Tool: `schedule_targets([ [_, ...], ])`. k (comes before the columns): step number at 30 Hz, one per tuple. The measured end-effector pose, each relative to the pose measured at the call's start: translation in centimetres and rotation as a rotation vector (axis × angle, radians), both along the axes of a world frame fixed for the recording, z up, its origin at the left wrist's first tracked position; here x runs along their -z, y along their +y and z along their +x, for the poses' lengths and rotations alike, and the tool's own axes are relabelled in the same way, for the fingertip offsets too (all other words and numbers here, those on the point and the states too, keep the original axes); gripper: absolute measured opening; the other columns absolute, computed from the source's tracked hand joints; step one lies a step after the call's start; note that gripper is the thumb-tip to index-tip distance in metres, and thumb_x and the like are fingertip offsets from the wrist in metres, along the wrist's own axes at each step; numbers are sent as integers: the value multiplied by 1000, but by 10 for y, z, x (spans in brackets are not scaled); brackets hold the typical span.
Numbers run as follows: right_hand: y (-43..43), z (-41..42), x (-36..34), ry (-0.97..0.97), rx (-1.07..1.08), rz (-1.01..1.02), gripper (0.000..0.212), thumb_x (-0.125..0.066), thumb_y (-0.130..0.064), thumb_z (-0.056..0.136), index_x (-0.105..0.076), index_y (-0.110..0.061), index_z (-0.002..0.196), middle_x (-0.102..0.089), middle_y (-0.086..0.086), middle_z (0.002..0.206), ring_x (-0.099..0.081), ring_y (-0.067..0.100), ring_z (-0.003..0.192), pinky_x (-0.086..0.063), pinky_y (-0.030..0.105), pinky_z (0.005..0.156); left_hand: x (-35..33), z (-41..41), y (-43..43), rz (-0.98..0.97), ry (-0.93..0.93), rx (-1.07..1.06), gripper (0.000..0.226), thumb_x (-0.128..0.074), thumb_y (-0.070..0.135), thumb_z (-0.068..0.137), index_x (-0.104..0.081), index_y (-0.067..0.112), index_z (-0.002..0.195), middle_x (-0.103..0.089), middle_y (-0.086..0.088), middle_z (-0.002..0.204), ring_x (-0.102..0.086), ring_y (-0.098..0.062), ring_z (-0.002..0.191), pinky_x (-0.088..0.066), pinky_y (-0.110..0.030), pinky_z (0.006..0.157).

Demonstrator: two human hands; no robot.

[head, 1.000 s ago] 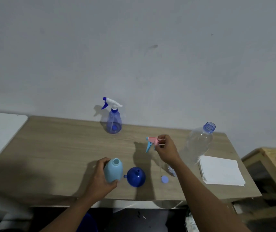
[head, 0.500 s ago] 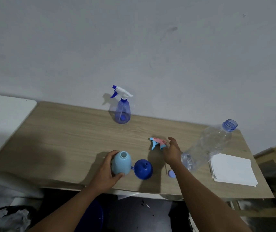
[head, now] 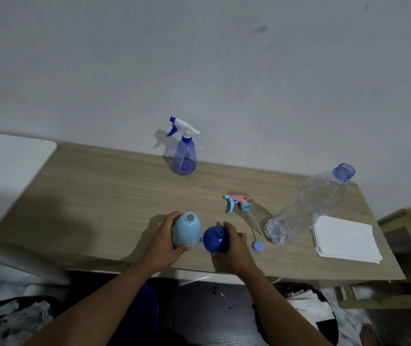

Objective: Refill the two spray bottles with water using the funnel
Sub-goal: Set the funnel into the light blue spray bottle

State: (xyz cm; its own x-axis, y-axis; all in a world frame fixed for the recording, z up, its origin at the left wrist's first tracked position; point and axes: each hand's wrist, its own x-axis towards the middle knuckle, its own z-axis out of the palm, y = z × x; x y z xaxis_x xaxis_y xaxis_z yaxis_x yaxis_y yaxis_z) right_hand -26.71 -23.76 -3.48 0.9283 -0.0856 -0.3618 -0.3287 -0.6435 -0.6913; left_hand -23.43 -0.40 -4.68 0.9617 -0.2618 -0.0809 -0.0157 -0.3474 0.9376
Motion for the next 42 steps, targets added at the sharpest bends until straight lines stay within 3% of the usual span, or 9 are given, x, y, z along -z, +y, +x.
schedule_targets([
  [3,2,-3,-2,-54,39,28,77,-82,-21,62,-34,-41,119,-43,1,126,-51,14,109,-45,22,85,1,1,1,13,-9,0,85,-83,32,63,-37,50,132,-48,18,135,-54,-12,123,-56,-50,93],
  [7,1,-10,-9,-156,122,110,64,-89,-33,56,-43,-28,100,-60,-4,104,-65,14,89,-58,26,71,1,1,1,22,-16,-1,86,-84,31,64,-36,48,133,-48,20,135,-52,-9,124,-55,-49,94],
  [10,-4,-15,-12,-232,128,159,57,-88,-26,60,-47,-29,100,-60,-6,106,-64,14,95,-58,27,78,1,2,1,26,-15,4,87,-85,27,65,-36,47,133,-46,30,132,-52,-5,123,-56,-47,93],
  [15,-7,-16,-20,-365,214,239,54,-87,-32,65,-55,-26,108,-60,-5,112,-62,10,100,-53,19,83,0,2,0,9,-14,6,87,-85,30,62,-38,49,132,-47,28,132,-52,-6,124,-56,-47,94],
  [19,-4,-15,-37,-400,338,384,41,-86,-18,77,-63,-19,110,-66,-3,110,-65,9,98,-57,23,80,-2,0,1,7,-7,8,87,-86,27,63,-37,55,129,-47,28,132,-51,-7,125,-57,-47,93],
  [23,2,-15,-63,-433,351,431,26,-77,-23,85,-63,-24,106,-67,-8,106,-65,-1,90,-54,17,75,-2,0,1,7,-4,12,88,-87,26,64,-37,54,131,-46,31,131,-51,-6,124,-57,-47,93],
  [27,7,-12,-99,-398,304,502,8,-65,-35,94,-63,-27,96,-69,-7,96,-61,-2,77,-49,21,73,-2,-1,0,16,-8,4,88,-88,24,64,-37,53,130,-47,30,130,-51,-1,122,-57,-45,94],
  [35,13,17,-158,-21,61,330,60,-49,-71,89,-66,-13,92,-66,11,85,-61,20,61,-45,28,57,-4,-3,-11,18,31,6,88,-89,18,68,-38,42,135,-49,24,132,-52,0,121,-55,-40,98],
  [42,31,35,-156,161,63,241,70,-47,-79,83,-64,-13,100,-69,15,73,-61,23,50,-39,26,47,-1,-2,-9,-26,22,-2,83,-86,11,68,-41,36,134,-57,9,132,-61,-12,119,-57,-42,94],
])
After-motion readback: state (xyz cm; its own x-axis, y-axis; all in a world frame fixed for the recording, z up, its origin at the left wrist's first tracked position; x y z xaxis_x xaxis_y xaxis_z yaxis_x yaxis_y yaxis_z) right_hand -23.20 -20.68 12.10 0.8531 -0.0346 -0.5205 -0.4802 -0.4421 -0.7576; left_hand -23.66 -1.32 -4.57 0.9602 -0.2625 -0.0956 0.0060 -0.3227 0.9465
